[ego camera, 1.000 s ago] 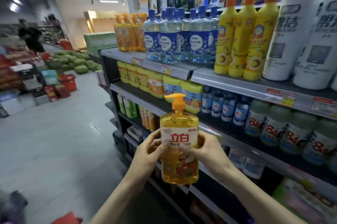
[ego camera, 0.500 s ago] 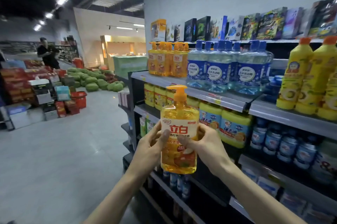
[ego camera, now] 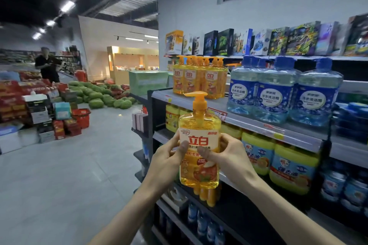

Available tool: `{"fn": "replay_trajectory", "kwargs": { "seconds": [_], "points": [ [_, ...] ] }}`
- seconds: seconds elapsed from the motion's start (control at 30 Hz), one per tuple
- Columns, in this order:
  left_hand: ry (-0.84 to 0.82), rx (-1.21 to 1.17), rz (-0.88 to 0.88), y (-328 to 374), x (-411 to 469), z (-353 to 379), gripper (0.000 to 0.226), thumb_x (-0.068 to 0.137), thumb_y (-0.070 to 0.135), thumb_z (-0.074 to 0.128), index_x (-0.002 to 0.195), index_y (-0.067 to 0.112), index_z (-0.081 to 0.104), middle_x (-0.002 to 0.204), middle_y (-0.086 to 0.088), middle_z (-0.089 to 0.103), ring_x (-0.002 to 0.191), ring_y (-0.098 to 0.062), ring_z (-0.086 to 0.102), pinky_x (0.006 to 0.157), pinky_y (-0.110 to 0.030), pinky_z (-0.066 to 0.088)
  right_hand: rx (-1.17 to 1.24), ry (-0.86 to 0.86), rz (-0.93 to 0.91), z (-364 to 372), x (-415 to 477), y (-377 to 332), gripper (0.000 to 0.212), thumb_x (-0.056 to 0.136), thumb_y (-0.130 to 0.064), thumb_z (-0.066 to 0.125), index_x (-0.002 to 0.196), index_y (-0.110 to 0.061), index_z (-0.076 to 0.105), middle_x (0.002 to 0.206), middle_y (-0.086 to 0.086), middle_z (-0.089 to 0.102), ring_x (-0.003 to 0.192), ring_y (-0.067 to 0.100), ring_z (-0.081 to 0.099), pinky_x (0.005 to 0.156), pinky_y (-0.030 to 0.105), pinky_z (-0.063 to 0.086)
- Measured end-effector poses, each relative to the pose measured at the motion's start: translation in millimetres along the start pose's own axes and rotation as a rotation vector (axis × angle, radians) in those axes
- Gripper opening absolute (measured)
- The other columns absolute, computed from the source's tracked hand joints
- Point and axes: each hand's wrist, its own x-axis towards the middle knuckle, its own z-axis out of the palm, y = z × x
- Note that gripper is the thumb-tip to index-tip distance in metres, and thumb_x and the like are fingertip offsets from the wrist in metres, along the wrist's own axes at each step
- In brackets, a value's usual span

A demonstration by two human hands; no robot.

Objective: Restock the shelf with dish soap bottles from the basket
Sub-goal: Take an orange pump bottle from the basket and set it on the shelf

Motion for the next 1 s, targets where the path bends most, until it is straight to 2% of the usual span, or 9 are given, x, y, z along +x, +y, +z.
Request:
{"fn": "replay_trajectory", "kwargs": {
  "seconds": [0.13,0.3,0.47,0.53,0.6,0.7,0.83,0.9,1.0],
  "points": [
    [0.005,0.042,0.045,-4.9,54.2,-15.2,0.059,0.101,0.052,0.056,0.156,0.033,0.051,0.127,0.009,0.076,0.114,-0.010,0.075,0.095,-0.037,0.064,-0.003,0.007,-0.038,8.2,56.9,7.9,0.064,0.070,-0.046,0.095,0.123,-0.022,0.068,0.109,-0.009,0.080,0.091,0.012,0.080,0.077,0.037,0.067],
    [-0.028,0.059,0.117,-2.3,137.4,-28.0,0.043,0.107,0.039,0.054,0.150,0.030,0.057,0.126,0.005,0.077,0.115,-0.014,0.075,0.094,-0.036,0.064,0.000,0.021,-0.105,5.6,139.5,10.4,0.069,0.071,-0.045,0.097,0.127,-0.021,0.066,0.111,-0.009,0.080,0.094,0.011,0.079,0.074,0.032,0.066],
    [-0.053,0.011,0.174,-6.7,217.9,-28.3,0.030,0.106,0.034,0.057,0.133,0.048,0.057,0.120,0.025,0.076,0.116,0.000,0.071,0.085,-0.016,0.059,-0.015,0.027,-0.187,-6.0,217.6,14.4,0.068,0.072,-0.034,0.095,0.130,-0.020,0.061,0.108,-0.014,0.079,0.095,0.009,0.078,0.068,0.027,0.065],
    [-0.073,0.010,0.197,-11.3,243.8,-29.3,0.032,0.105,0.034,0.057,0.133,0.049,0.053,0.121,0.031,0.073,0.118,0.005,0.068,0.086,-0.012,0.057,-0.037,0.036,-0.219,-8.7,242.8,17.9,0.067,0.075,-0.029,0.095,0.131,-0.019,0.060,0.110,-0.011,0.078,0.096,0.010,0.078,0.069,0.028,0.065],
    [-0.066,0.017,0.240,-17.2,266.7,-31.7,0.043,0.103,0.037,0.058,0.145,0.043,0.050,0.127,0.034,0.070,0.123,0.009,0.064,0.091,-0.013,0.056,-0.072,0.054,-0.252,-11.3,264.2,22.3,0.066,0.077,-0.027,0.095,0.132,-0.020,0.060,0.112,-0.010,0.078,0.097,0.009,0.078,0.070,0.027,0.065],
    [-0.050,0.027,0.320,-25.3,299.8,-35.0,0.068,0.101,0.040,0.059,0.163,0.021,0.039,0.152,0.013,0.060,0.137,-0.001,0.058,0.108,-0.028,0.054,-0.191,0.101,-0.320,-13.0,293.1,29.0,0.060,0.079,-0.031,0.093,0.130,-0.024,0.061,0.113,-0.014,0.076,0.103,0.006,0.075,0.077,0.027,0.065],
    [-0.066,-0.002,0.387,-40.7,342.9,-39.0,0.065,0.104,0.034,0.060,0.164,0.022,0.037,0.142,0.027,0.064,0.132,0.004,0.060,0.101,-0.018,0.054,-0.339,0.209,-0.390,-7.1,325.6,40.8,0.058,0.080,-0.033,0.091,0.128,-0.020,0.061,0.110,-0.018,0.074,0.102,-0.005,0.071,0.075,0.015,0.059],
    [-0.103,-0.029,0.393,-45.7,366.1,-41.5,0.063,0.105,0.030,0.060,0.164,0.022,0.038,0.142,0.021,0.066,0.133,-0.001,0.062,0.102,-0.023,0.056,-0.382,0.254,-0.390,-4.4,341.4,44.5,0.058,0.080,-0.031,0.091,0.128,-0.020,0.061,0.110,-0.021,0.072,0.098,-0.012,0.069,0.073,0.009,0.056],
    [-0.147,-0.054,0.398,-50.1,401.2,-45.2,0.065,0.103,0.035,0.062,0.163,0.026,0.037,0.141,0.019,0.067,0.133,-0.004,0.062,0.103,-0.030,0.058,-0.449,0.300,-0.363,-3.9,364.3,45.3,0.059,0.081,-0.034,0.089,0.131,-0.022,0.060,0.112,-0.018,0.072,0.098,-0.008,0.070,0.076,0.011,0.057]
  ]
}}
